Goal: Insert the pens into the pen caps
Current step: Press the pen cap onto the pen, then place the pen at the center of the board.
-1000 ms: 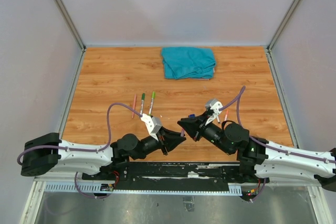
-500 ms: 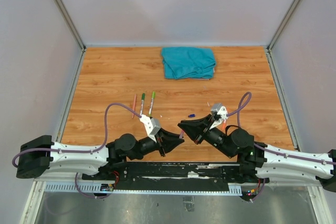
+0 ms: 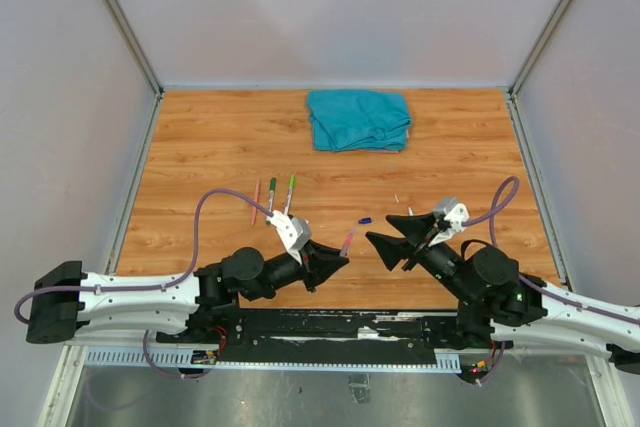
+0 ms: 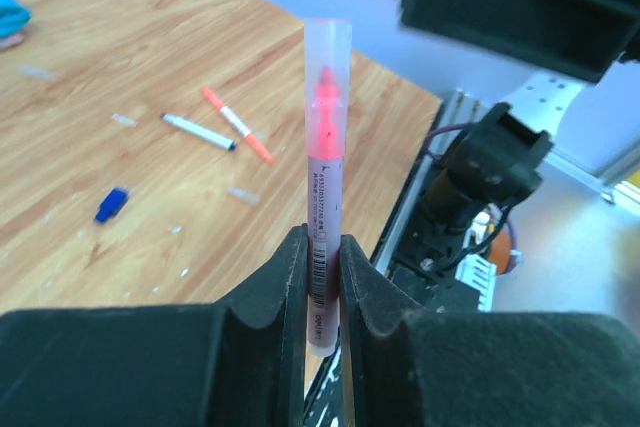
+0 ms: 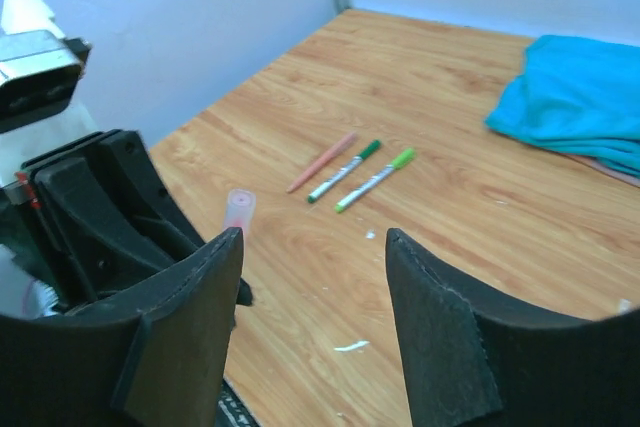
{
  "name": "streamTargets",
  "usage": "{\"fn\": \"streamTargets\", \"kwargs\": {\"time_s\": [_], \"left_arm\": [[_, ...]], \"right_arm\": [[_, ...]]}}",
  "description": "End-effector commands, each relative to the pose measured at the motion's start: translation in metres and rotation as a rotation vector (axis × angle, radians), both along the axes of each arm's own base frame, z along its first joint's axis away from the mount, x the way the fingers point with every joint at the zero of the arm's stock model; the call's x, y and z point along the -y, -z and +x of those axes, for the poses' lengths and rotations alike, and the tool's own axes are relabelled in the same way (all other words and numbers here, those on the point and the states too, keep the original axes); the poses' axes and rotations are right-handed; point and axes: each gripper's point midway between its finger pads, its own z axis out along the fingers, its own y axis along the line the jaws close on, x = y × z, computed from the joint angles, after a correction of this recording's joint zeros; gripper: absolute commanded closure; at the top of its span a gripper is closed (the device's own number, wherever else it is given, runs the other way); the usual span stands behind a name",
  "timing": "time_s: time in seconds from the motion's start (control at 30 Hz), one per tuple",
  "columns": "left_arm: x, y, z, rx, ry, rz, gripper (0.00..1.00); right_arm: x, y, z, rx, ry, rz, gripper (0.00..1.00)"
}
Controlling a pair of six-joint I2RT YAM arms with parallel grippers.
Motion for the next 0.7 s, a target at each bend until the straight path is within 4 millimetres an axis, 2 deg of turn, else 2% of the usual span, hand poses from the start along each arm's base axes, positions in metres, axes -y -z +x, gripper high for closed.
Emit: {"fn": "streamTargets", "kwargs": {"time_s": [0.0,0.1,0.23,0.3,0.43,0.53,0.6,0.67], "left_arm": [[-0.02,0.024,0.023,-0.12,-0.181,0.118,1.0],[-0.028,0.029,0.034,-0.172,-0.271,0.191,0.99],[-0.041,0.04,0.057,-0.246,-0.4,0.267,1.0],[-0.046,0.048,0.072,-0.305,-0.416,0.31,1.0],[-0.057,0.051,0.098,-0.348,-0.514,0.409,0.99],[-0.061,0.056,0.116,-0.376,-0.592,0.481,0.99],[-0.062,0.065,0.128,-0.421,-0.6,0.514,1.0],[-0.065,0.077,0.139,-0.471,-0.608,0.54,1.0]], "right_arm": [[0.033,0.021,0.014,-0.007,0.138,-0.136,0.4],[0.046,0.043,0.02,-0.056,0.205,-0.248,0.39],[0.055,0.056,0.03,-0.092,0.29,-0.389,0.35],[0.05,0.053,0.036,-0.107,0.283,-0.452,0.35],[0.036,0.068,0.055,-0.238,0.229,-0.581,0.34],[0.034,0.081,0.072,-0.318,0.205,-0.562,0.33],[0.034,0.09,0.079,-0.406,0.165,-0.489,0.34],[0.043,0.096,0.087,-0.469,0.18,-0.407,0.34]]}}
